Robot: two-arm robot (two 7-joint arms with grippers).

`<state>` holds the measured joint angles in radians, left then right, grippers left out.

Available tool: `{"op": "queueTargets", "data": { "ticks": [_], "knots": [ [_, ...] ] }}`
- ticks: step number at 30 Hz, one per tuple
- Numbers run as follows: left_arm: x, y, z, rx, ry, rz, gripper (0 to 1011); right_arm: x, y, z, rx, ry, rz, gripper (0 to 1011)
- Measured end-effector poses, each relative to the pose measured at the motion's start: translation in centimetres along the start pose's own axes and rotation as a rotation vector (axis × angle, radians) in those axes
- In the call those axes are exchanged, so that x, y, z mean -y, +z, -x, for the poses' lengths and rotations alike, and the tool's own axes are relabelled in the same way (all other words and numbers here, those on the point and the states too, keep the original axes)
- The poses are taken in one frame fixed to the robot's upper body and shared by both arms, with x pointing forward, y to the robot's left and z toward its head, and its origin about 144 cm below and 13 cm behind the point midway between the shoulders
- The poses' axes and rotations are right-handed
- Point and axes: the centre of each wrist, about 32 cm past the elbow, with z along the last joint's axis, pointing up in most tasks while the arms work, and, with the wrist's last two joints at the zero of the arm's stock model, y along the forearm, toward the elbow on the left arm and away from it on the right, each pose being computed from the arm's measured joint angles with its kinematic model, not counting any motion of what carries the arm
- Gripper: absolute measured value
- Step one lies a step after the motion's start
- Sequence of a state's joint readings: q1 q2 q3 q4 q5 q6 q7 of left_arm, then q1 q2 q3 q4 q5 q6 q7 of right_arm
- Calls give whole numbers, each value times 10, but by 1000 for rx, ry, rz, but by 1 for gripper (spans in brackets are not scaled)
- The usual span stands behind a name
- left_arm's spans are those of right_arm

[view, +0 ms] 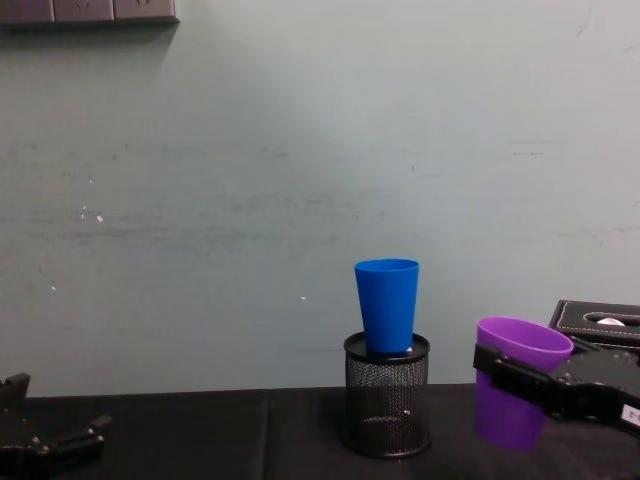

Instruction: Pick up one cup with a gripper and tap it against the other cup.

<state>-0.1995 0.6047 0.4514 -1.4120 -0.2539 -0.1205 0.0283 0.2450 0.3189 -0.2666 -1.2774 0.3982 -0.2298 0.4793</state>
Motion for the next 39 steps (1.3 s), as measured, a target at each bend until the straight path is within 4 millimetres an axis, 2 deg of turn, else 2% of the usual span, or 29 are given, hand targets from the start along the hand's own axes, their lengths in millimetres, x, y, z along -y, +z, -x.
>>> {"op": "queueTargets", "data": {
  "ticks": [15,39],
  "knots": [
    [0,0,0,0,0,0,1011,-36,-1,-11,-2,25,-9,734],
    [0,0,0,0,0,0,1011,-72,8,-33,23,72,-11,734]
  ]
}}
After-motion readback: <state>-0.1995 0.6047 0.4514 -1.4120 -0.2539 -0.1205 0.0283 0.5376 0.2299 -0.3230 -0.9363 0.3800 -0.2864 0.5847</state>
